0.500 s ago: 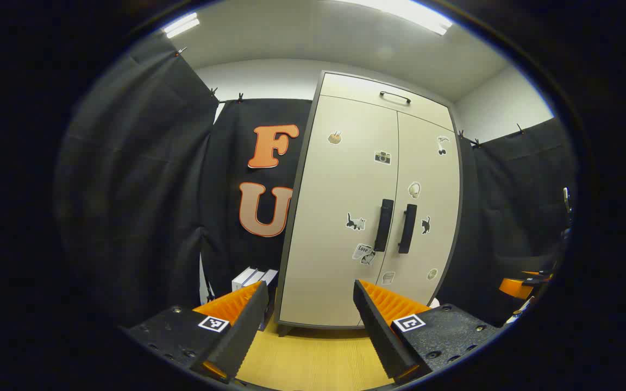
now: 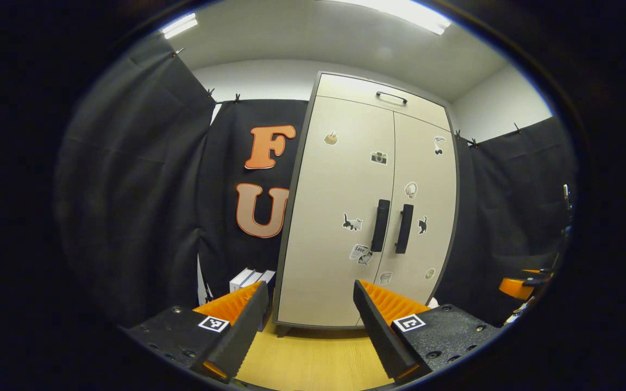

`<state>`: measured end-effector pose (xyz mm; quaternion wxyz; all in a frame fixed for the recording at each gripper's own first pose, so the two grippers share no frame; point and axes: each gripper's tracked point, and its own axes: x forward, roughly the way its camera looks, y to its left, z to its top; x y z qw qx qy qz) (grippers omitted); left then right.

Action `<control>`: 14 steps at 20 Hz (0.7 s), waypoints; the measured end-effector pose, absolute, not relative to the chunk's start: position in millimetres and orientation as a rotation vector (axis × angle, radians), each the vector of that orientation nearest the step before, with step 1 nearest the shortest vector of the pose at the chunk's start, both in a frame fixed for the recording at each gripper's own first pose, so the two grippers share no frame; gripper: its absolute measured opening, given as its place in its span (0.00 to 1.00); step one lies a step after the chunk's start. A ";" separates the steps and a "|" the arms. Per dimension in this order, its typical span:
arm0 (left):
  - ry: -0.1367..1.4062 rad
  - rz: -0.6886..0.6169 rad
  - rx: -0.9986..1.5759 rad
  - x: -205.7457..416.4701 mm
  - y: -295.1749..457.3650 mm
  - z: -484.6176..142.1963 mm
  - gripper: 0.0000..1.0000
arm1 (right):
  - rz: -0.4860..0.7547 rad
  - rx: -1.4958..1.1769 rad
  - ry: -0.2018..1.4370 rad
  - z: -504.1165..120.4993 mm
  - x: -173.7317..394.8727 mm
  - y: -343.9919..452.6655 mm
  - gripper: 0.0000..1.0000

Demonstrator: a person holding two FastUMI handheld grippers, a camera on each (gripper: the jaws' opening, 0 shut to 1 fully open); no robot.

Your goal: Open the right door of the double-door shoe cabinet with the right hand, and open the left door with the left hand.

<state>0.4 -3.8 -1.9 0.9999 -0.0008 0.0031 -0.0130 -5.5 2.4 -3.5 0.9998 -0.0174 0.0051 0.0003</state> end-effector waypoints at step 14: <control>0.005 -0.028 0.013 4.9 -2.5 0.4 0.94 | -0.019 -0.058 0.002 4.2 -7.3 5.6 0.92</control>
